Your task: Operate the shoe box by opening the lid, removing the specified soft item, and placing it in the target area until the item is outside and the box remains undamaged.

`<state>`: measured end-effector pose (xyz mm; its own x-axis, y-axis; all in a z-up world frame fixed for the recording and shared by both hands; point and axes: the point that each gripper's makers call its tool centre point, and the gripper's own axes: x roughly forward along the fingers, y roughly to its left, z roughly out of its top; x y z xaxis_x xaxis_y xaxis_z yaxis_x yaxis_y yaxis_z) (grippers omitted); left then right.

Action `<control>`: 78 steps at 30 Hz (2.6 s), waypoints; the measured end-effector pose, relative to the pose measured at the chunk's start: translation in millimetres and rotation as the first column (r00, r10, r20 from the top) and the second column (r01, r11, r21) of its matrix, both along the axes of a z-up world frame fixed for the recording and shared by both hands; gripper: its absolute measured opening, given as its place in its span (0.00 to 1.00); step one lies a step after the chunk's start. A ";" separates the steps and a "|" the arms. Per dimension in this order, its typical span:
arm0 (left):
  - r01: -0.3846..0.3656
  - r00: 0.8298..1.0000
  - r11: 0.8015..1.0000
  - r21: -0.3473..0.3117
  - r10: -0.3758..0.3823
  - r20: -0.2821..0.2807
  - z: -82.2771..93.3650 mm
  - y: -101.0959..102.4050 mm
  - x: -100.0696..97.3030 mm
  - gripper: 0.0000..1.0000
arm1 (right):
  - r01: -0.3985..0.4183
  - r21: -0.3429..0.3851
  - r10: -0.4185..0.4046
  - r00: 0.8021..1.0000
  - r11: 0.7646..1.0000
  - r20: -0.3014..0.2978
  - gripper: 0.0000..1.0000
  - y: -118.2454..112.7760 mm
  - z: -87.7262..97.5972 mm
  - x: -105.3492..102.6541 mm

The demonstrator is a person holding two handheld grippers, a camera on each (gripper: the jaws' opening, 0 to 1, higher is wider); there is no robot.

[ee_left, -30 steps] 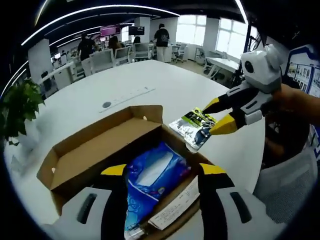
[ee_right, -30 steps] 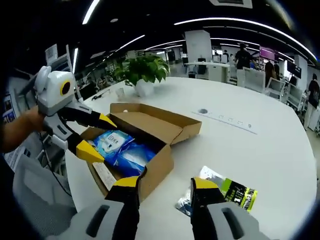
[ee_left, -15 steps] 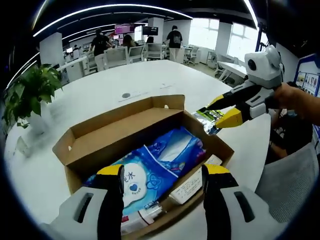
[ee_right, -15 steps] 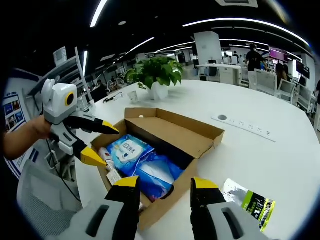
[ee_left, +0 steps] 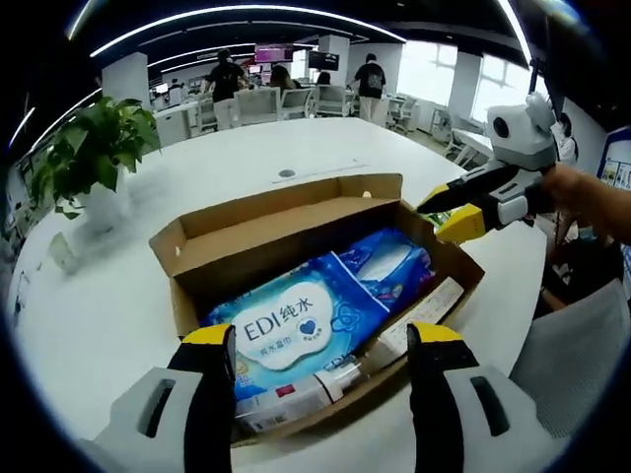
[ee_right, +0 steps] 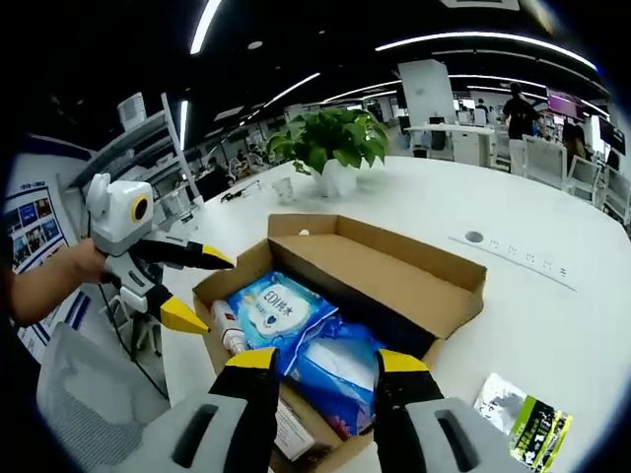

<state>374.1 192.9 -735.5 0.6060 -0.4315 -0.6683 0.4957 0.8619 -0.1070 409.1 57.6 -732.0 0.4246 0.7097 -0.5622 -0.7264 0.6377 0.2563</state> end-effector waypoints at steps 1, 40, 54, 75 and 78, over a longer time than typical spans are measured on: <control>-0.006 1.000 1.000 -0.003 0.006 0.001 0.4 1.7 -0.7 0.74 | -0.007 0.001 0.007 1.000 1.000 0.004 0.34 3.1 0.0 -0.1; -0.214 0.976 0.977 -0.003 0.214 -0.031 -24.5 74.1 -22.1 0.38 | -0.123 -0.135 0.111 0.990 0.983 -0.091 0.24 77.6 -63.5 7.5; -0.326 0.945 0.945 -0.026 0.325 -0.043 -29.0 91.8 -21.4 0.05 | -0.122 -0.173 0.110 0.991 0.977 -0.079 0.00 80.0 -64.4 10.7; -0.346 0.938 0.938 -0.002 0.345 -0.037 -28.7 91.7 -21.1 0.05 | -0.120 -0.161 0.121 0.993 0.980 0.002 0.00 65.7 -29.9 13.5; -0.348 0.937 0.938 -0.003 0.347 -0.039 -28.5 91.3 -21.0 0.04 | -0.112 -0.160 0.116 0.993 0.981 0.011 0.00 60.8 -26.4 14.2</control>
